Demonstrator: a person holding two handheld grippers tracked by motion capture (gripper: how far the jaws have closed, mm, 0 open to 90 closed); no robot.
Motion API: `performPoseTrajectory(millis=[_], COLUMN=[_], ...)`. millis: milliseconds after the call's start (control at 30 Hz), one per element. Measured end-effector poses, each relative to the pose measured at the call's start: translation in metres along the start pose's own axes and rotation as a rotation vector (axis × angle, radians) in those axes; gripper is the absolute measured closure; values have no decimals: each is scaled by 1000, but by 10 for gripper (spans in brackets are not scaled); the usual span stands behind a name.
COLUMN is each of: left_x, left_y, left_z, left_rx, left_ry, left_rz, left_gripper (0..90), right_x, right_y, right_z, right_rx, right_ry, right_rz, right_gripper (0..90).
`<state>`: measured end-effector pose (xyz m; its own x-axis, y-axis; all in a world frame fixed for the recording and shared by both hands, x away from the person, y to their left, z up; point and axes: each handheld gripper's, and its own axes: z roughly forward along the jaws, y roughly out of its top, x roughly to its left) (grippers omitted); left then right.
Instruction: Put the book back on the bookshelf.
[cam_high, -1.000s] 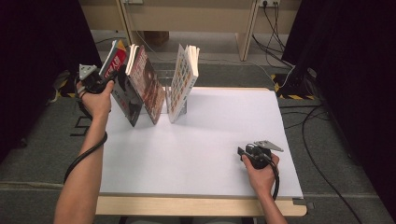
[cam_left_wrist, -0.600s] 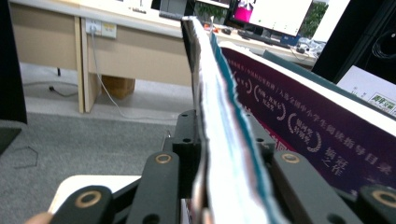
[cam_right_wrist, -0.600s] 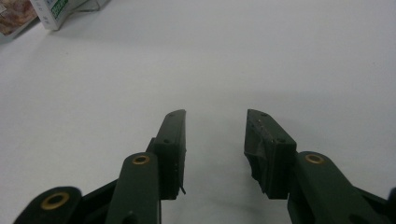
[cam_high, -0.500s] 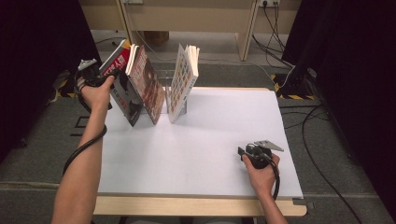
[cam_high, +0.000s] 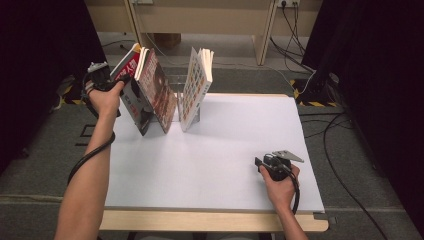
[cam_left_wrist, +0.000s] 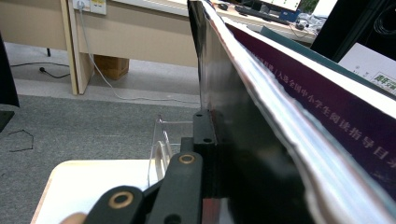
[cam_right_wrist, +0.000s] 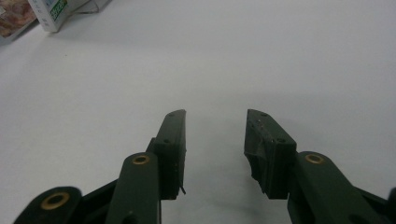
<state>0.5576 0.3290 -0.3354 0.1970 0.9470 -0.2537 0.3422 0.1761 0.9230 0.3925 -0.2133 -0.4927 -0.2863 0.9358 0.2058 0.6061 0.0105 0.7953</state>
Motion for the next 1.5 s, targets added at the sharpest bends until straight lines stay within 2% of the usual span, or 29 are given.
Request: performPoseTrajectory(millis=[200,333,467,500,533,567,633,700,733,767,867,900,967,1133,1300,1500], left_x=[-4,-7,-10,-11,-11,-11,-11,-10,-9,-8,-7,-7,-7,-7,-4,-2], left_y=[0,0,-2,-5,-5,-9,-11,-15,-17,-21,-22,-23,-23,-22,-24,-27], left_z=[0,-1,-3,-4,-4,-6,-7,-7,-7,-8,-9,-10,-10,-10,-11,-12], left_rx=[-11,-45,-104,-136,-136,-163,-171,-176,-176,-196,-203,-205,-205,-192,-184,-164], left_ry=[-2,9,39,51,51,82,84,108,115,134,144,146,156,142,144,133], left_rz=[12,37,74,72,72,88,82,104,101,108,124,115,124,132,110,81], left_gripper=[865,867,867,868,867,867,867,867,866,865,864,862,860,835,762,719], right_x=[1,0,-1,-1,-1,-1,-1,-2,-2,-1,0,-1,-1,0,0,0], right_y=[0,0,0,0,0,0,0,0,0,0,0,0,0,0,0,0], right_z=[0,0,0,0,0,0,0,0,0,0,-1,-1,-1,-1,0,-1], right_rx=[1,0,-3,-1,-1,-3,-4,-4,-4,-4,-6,-6,-5,-3,-1,0], right_ry=[0,1,0,0,0,-1,-1,-1,-2,-2,-2,-3,-2,-1,0,-1], right_rz=[2,2,2,1,1,2,1,2,2,2,3,4,5,6,0,-2], right_gripper=[591,591,590,591,591,590,591,591,591,591,591,591,591,591,590,590])
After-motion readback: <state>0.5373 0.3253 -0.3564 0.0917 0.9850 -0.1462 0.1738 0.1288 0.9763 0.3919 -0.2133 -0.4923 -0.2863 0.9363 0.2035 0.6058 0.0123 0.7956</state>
